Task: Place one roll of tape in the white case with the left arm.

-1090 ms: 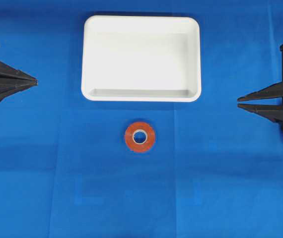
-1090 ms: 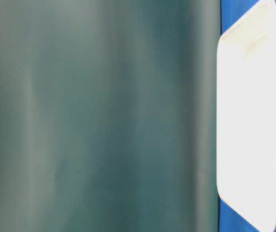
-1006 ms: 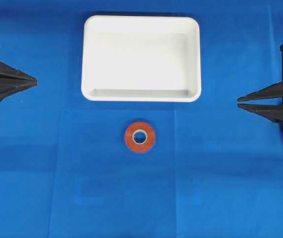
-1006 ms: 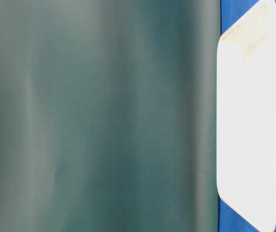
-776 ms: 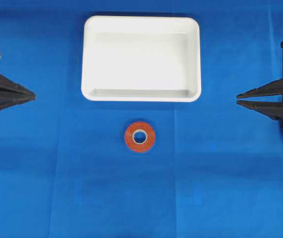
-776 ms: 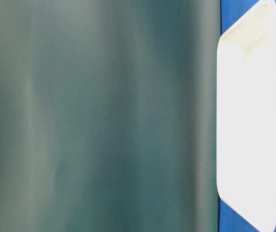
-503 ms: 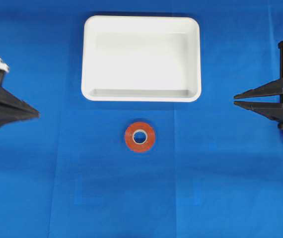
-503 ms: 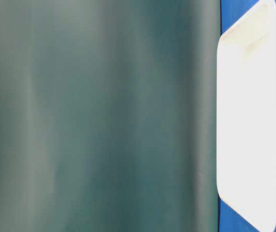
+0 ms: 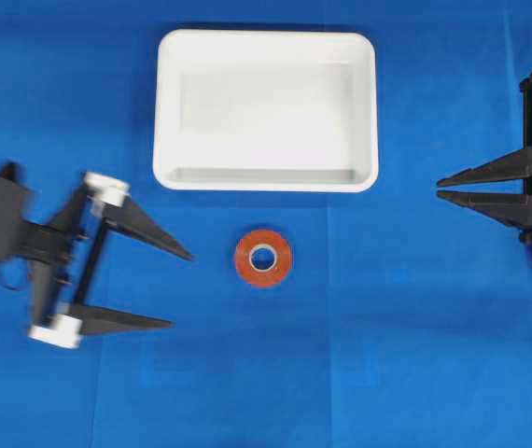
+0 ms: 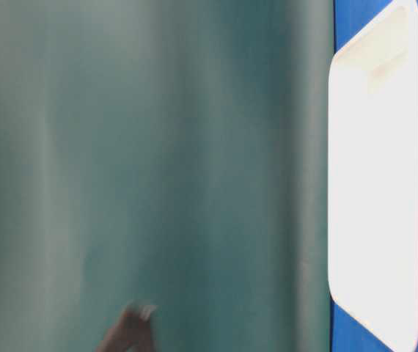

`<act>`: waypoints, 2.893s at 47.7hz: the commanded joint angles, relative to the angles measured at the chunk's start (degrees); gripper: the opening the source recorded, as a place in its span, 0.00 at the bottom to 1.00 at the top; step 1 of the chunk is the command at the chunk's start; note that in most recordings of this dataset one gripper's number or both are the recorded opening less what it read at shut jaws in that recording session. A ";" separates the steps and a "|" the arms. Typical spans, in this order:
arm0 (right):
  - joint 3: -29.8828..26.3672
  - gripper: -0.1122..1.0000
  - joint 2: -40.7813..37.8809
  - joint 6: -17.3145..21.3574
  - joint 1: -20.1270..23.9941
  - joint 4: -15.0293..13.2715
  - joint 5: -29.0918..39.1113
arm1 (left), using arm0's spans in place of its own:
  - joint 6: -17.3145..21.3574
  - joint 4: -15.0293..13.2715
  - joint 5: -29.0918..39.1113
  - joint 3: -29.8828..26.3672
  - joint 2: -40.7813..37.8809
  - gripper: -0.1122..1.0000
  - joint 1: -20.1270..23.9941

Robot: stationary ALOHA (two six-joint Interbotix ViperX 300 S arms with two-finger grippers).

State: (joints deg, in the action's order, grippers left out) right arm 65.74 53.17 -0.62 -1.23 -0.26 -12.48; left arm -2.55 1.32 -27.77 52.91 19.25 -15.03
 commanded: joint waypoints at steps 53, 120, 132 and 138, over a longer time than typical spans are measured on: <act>-0.53 0.00 -2.37 0.35 0.00 0.00 2.29 | -3.43 0.26 37.00 -27.51 -35.24 0.91 5.98; -0.44 0.00 -3.25 0.62 0.00 0.00 2.37 | 3.34 4.04 53.70 -32.96 -25.40 0.33 21.01; -0.35 0.00 -3.25 0.62 0.00 0.00 2.64 | 6.15 3.96 46.76 -31.82 -30.94 0.33 25.93; -0.35 0.00 -3.25 0.62 0.00 0.00 2.90 | 6.94 3.87 45.88 -31.90 -33.49 0.33 27.69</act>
State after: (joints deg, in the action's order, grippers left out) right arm 65.92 50.10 -0.18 -1.14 -0.26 -9.40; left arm 4.22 5.10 18.98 21.71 -14.24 11.60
